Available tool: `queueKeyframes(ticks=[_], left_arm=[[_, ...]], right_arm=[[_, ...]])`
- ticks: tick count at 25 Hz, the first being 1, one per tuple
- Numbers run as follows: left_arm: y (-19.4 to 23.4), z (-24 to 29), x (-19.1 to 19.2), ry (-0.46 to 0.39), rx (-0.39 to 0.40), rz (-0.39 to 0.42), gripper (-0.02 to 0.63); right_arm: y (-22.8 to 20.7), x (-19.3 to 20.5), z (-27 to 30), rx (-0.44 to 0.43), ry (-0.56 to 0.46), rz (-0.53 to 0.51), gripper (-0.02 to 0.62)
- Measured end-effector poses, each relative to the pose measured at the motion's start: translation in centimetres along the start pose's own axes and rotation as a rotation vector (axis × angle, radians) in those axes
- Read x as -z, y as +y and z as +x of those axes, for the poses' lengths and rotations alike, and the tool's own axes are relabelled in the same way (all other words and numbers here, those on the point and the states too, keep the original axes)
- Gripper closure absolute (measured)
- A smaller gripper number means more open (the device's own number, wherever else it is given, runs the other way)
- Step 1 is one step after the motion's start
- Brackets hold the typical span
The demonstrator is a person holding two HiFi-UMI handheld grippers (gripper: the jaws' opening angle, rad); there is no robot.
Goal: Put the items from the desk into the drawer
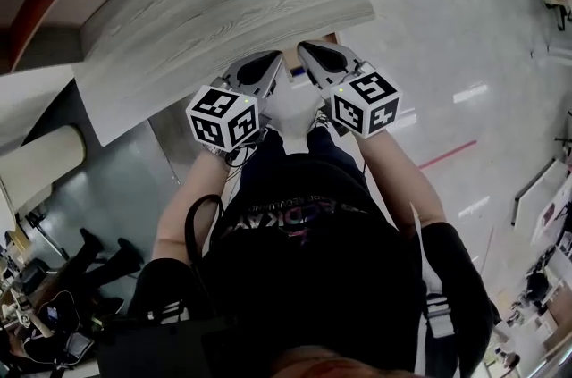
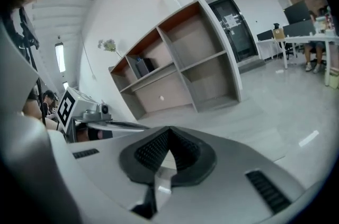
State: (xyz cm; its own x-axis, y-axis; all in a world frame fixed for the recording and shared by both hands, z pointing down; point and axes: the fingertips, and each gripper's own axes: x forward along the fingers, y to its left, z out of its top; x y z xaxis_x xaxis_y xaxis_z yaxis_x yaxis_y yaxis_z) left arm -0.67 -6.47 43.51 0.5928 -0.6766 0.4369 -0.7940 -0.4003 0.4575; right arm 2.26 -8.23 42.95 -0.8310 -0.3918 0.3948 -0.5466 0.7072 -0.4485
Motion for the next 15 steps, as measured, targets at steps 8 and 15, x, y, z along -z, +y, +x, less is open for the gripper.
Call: queueKeyframes(ticks=[8,15], left_arm=[[-0.1,-3.5,-3.0,-0.064,0.002,0.045,0.595],[0.5,-5.3,-3.4,-0.095,-0.025,0.042,0.595]], right_arm=[[3.3,-3.5,-1.0,-0.019,-0.077,-0.055,0.577],[5.8,-4.5,-0.5,-0.069,-0.095,-0.095,0.577]])
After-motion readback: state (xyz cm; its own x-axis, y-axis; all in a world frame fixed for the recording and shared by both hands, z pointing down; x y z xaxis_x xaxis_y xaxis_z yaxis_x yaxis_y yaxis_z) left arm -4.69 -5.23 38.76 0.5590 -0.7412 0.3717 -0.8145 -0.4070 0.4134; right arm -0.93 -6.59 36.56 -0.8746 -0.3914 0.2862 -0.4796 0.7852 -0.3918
